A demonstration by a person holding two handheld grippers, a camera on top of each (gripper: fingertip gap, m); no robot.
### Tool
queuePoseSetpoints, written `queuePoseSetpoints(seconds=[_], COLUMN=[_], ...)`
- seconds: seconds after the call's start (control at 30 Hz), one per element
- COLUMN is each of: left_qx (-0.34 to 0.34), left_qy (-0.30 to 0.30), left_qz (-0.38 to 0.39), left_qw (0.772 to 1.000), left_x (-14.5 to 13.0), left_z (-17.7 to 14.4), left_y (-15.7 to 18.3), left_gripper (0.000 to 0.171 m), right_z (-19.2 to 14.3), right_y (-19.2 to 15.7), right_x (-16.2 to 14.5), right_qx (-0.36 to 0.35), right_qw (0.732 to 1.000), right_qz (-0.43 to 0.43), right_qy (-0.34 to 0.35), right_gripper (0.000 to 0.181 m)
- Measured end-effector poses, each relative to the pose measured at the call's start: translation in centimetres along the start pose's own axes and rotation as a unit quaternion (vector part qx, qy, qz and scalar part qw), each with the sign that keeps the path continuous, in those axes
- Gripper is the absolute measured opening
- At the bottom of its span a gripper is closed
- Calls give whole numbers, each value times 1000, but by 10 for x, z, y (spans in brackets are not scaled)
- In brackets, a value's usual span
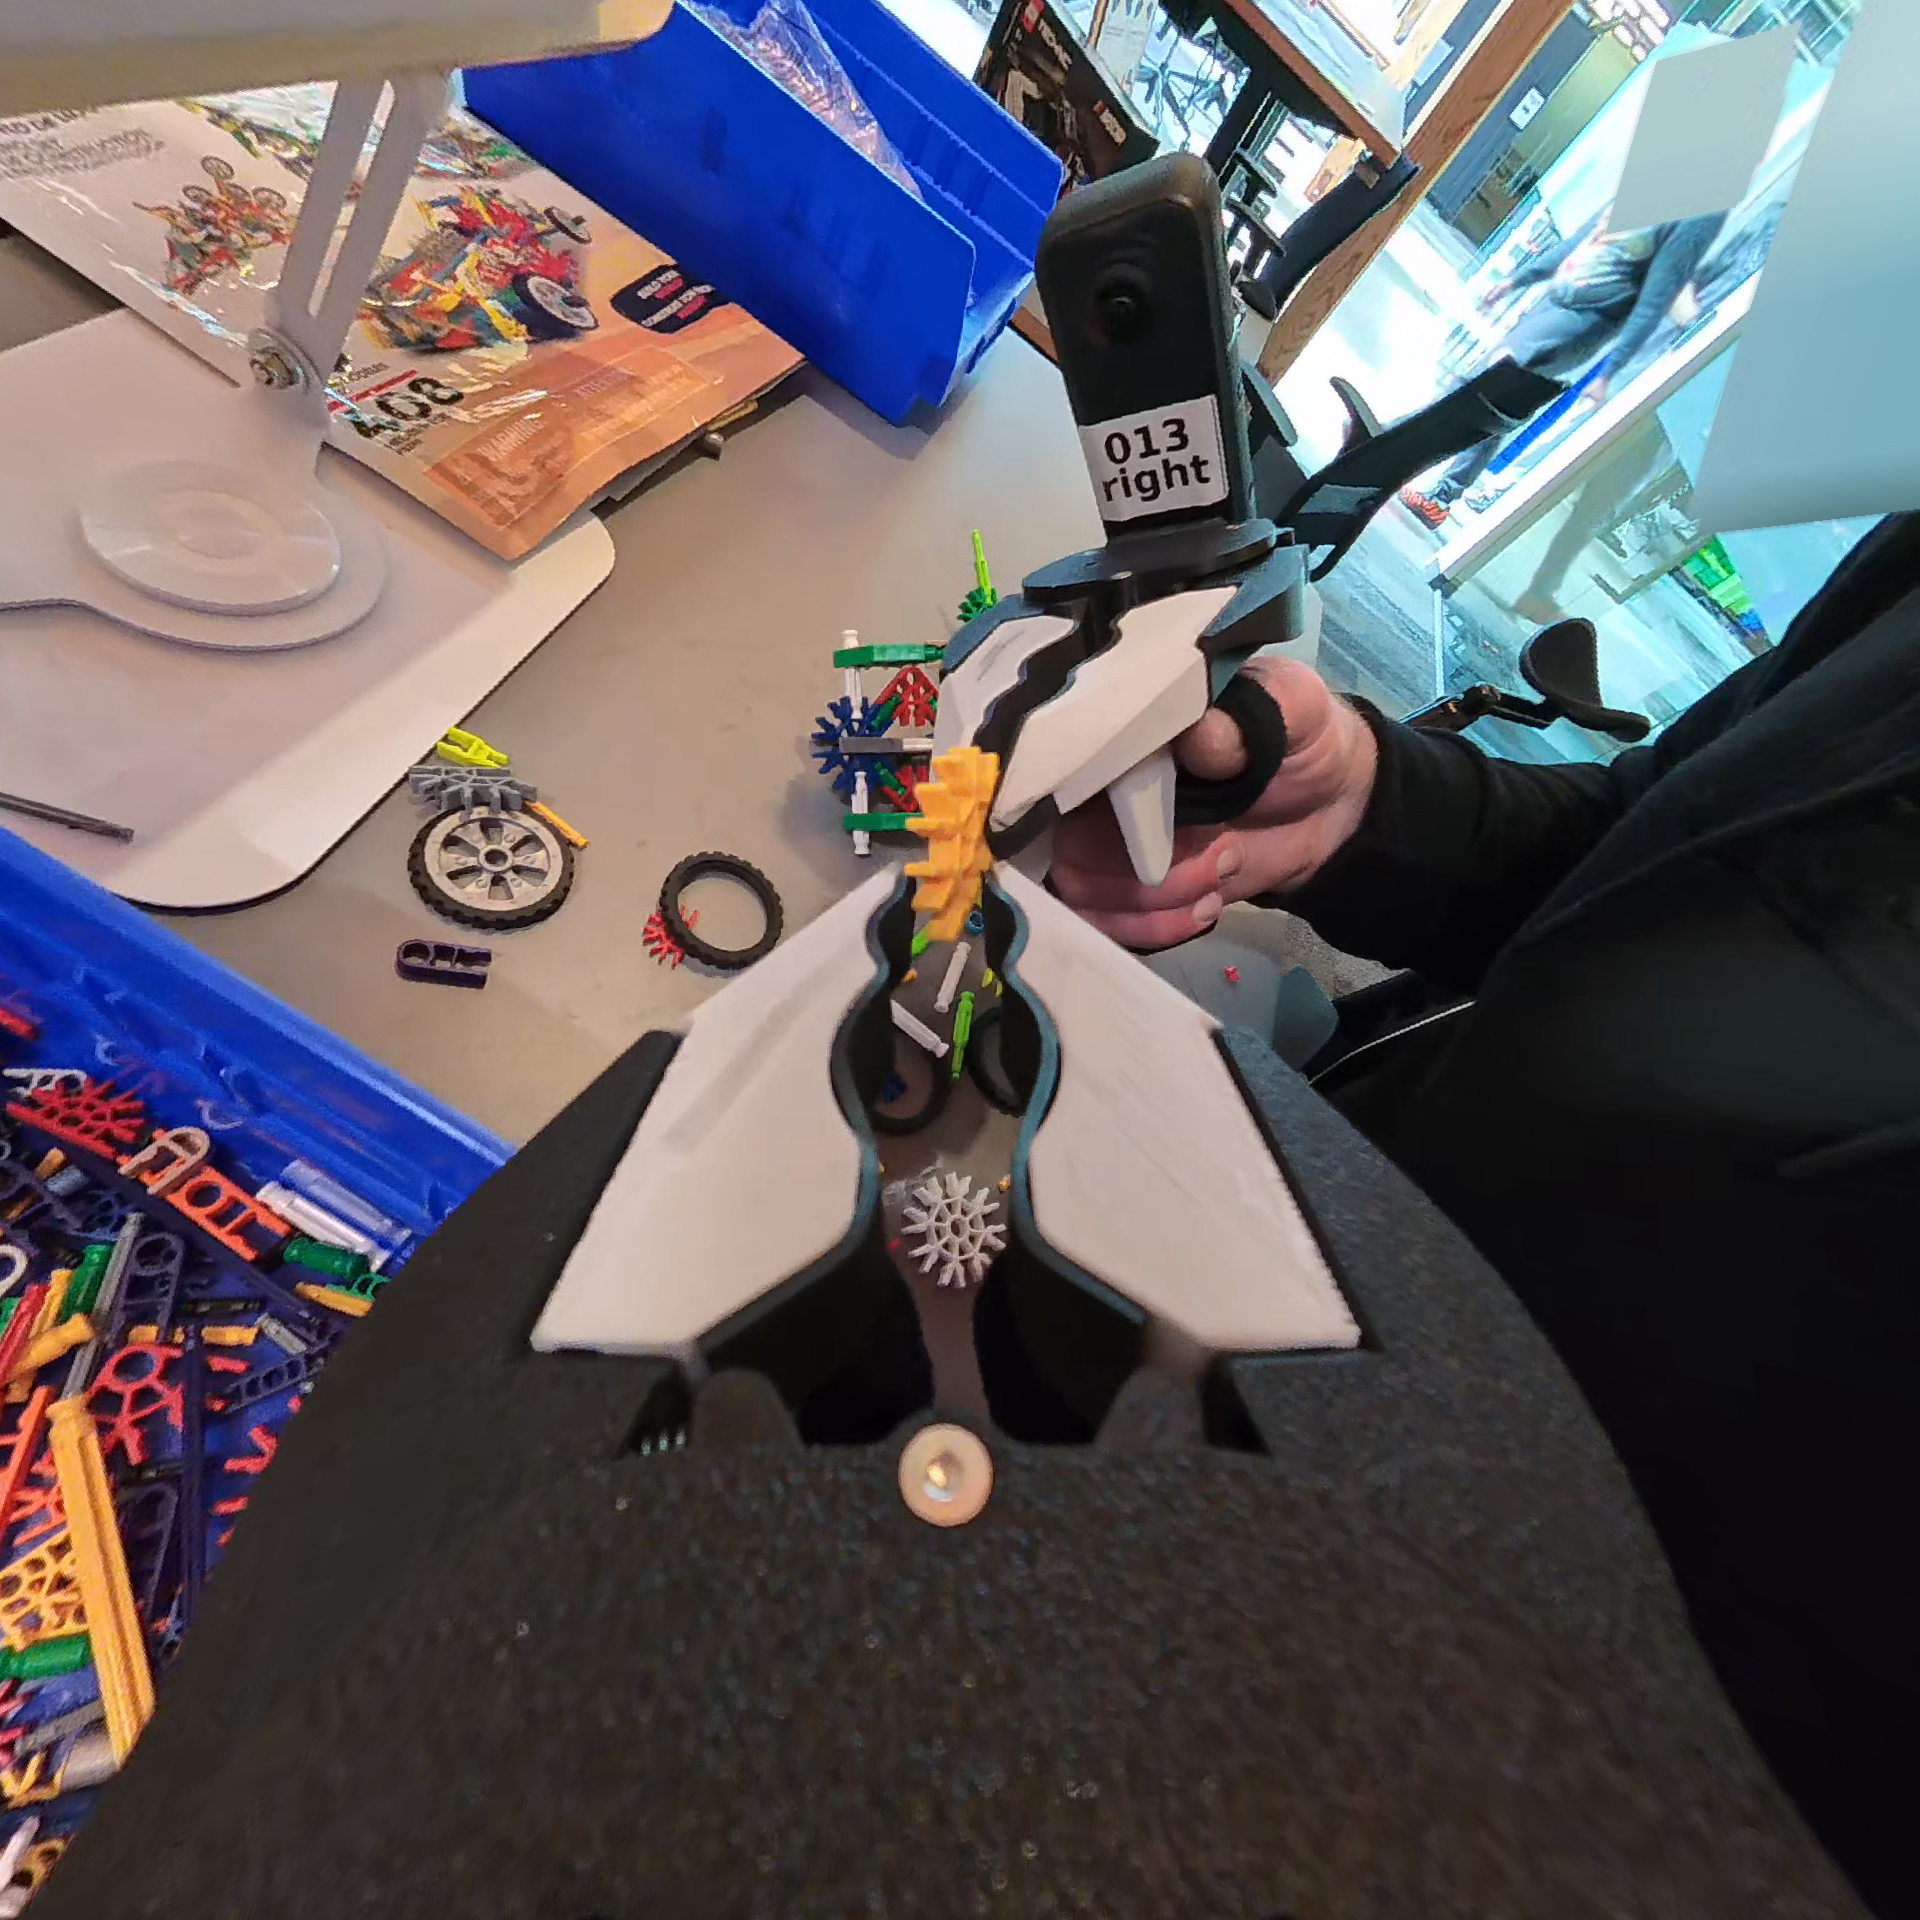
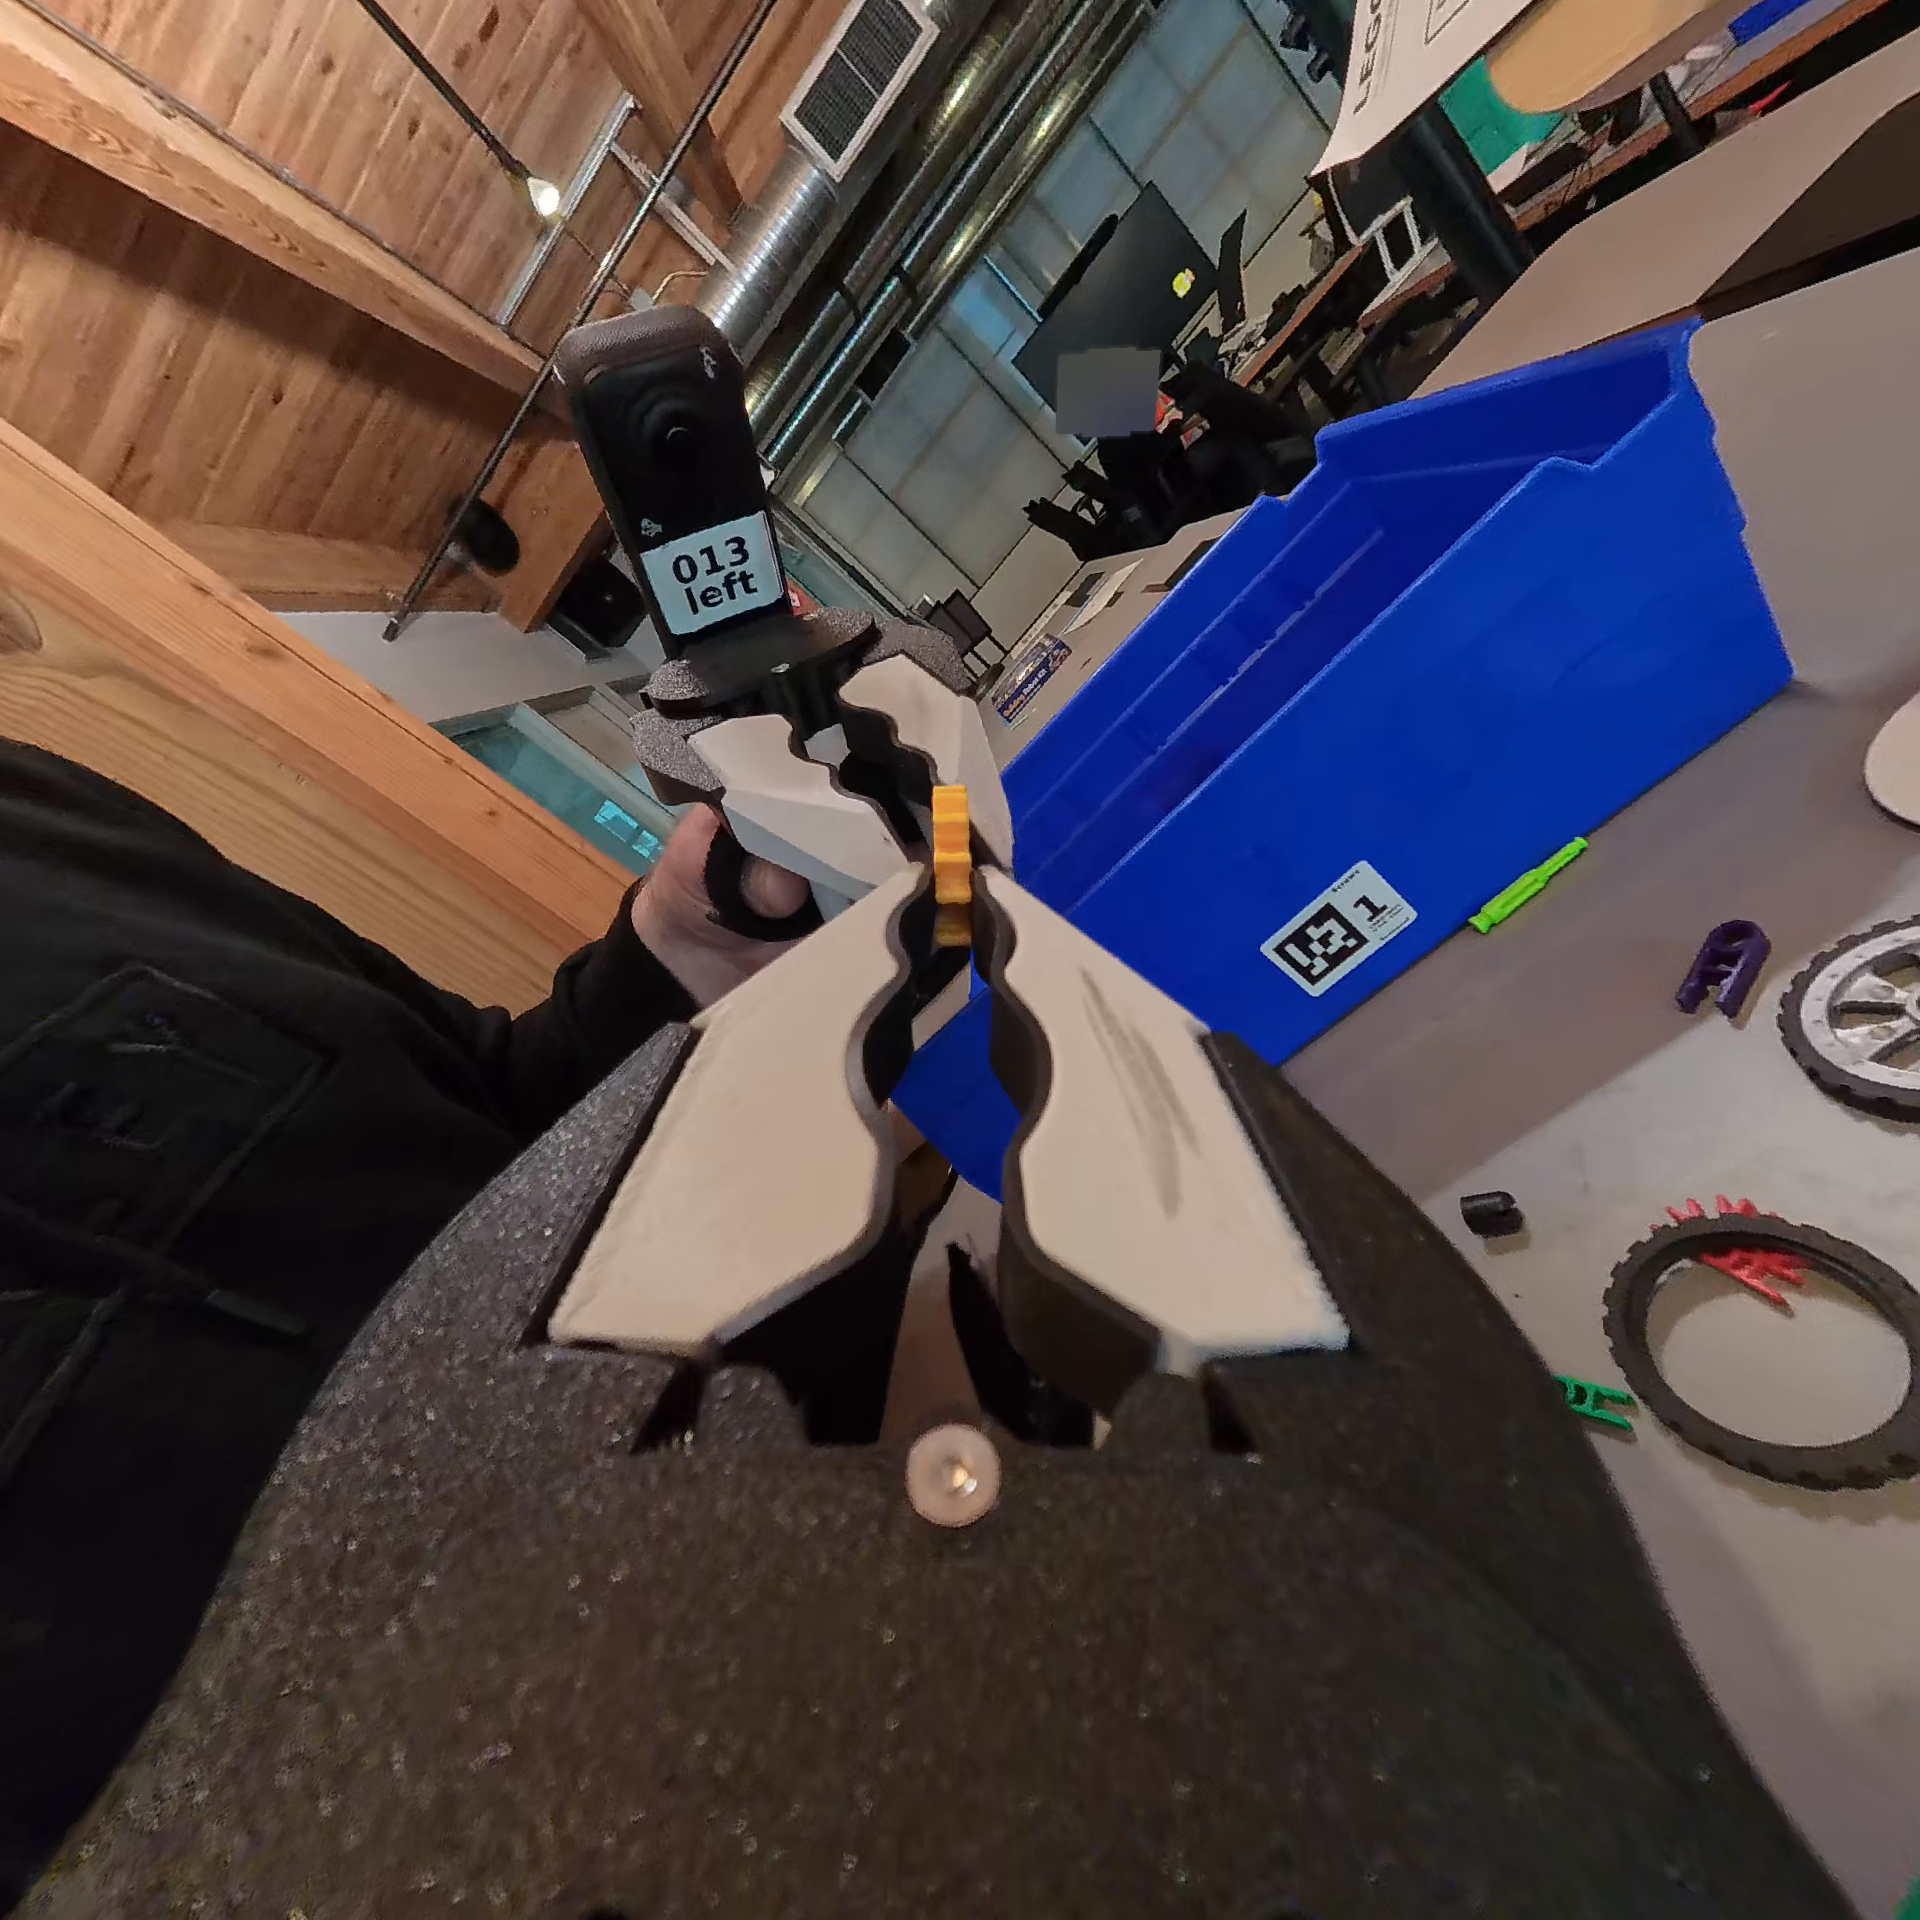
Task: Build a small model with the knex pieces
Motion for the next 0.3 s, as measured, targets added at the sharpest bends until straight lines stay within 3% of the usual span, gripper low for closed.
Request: queuePoseSetpoints(seconds=[0.3], left_qx=[-20], left_qy=[10], left_qz=[-15], left_qw=[1000], left_x=[-1], left_z=[-1], left_y=[-4], left_gripper=[5], right_z=[-2], right_y=[6], right_x=[2], right_qx=[-1], right_qw=[1000], right_qz=[3], right_qy=[10], right_gripper=[12])
Point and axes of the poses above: each gripper's, where its closed fingertips meet, z out along the fingers, x out of its top, y = z × x across the jaws, the point moved 4 cm from there along -z, back along the fingers, and after that the axes turned 10 degrees about x, right-handed, at the moved point
